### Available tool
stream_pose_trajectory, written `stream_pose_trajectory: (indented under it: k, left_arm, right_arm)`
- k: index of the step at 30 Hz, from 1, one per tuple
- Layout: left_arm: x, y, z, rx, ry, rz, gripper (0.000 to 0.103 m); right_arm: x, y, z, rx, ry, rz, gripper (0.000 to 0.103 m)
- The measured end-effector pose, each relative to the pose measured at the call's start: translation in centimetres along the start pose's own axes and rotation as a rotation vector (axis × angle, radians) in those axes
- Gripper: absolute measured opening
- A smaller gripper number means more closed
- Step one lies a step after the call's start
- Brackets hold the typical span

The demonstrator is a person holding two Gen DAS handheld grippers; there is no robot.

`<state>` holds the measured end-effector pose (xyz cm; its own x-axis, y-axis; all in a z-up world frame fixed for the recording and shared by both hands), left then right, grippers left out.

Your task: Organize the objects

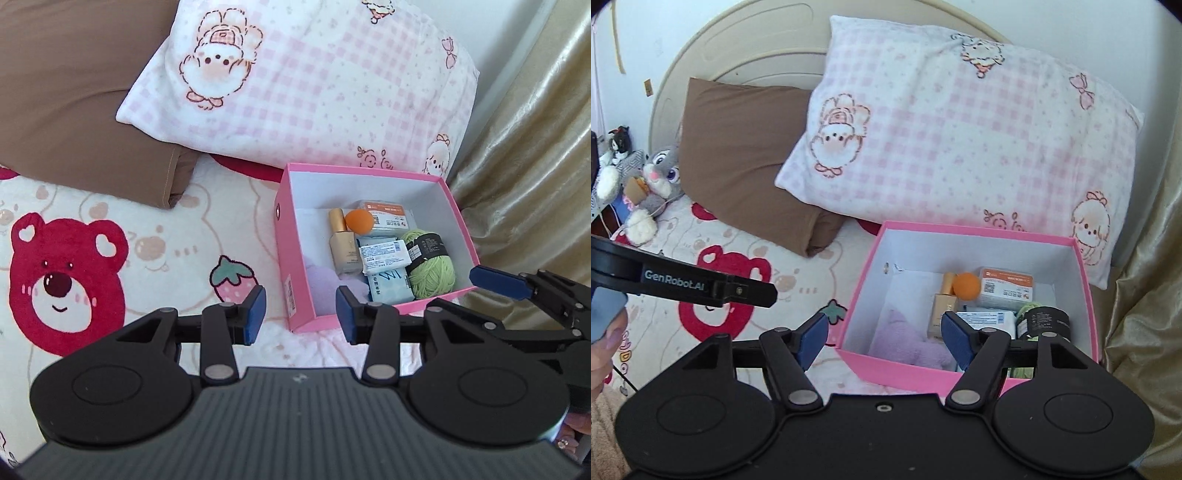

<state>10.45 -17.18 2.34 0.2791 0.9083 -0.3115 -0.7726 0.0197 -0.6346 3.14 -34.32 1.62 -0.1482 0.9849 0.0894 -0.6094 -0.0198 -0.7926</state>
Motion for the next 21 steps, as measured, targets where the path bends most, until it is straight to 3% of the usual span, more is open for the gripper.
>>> stream_pose_trajectory:
  k: [8, 13, 21]
  left_arm:
    - [1.2, 2.0, 2.8, 0.018, 0.000, 0.015, 0.044]
    - [2.6, 3.5, 3.9, 0.046, -0.057, 0.008, 0.045]
    - [4.2, 4.8, 5.0, 0.037, -0.119, 0.005, 0.048]
  right_arm:
    - [2.6, 1.1, 2.0, -0.050, 0.000, 0.003, 0.075]
    - [3.6, 2.9, 1.3, -0.027, -0.026, -0.054, 0.075]
    - [4.7, 4.0, 1.4, -0.010, 0.001, -0.053, 0.075]
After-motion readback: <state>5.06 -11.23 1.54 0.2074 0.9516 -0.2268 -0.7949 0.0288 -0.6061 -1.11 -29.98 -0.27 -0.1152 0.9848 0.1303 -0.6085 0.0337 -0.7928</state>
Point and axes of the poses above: each gripper's, at about its wrist camera, not at the fingertips, and z roughly against the way its jaws point, x to its left, y to its underside, the point moved 2 cm from there along -z, roughly the way its jaws point, and after that the axes turned 7 degrees about -x, right-handed, at the moved point
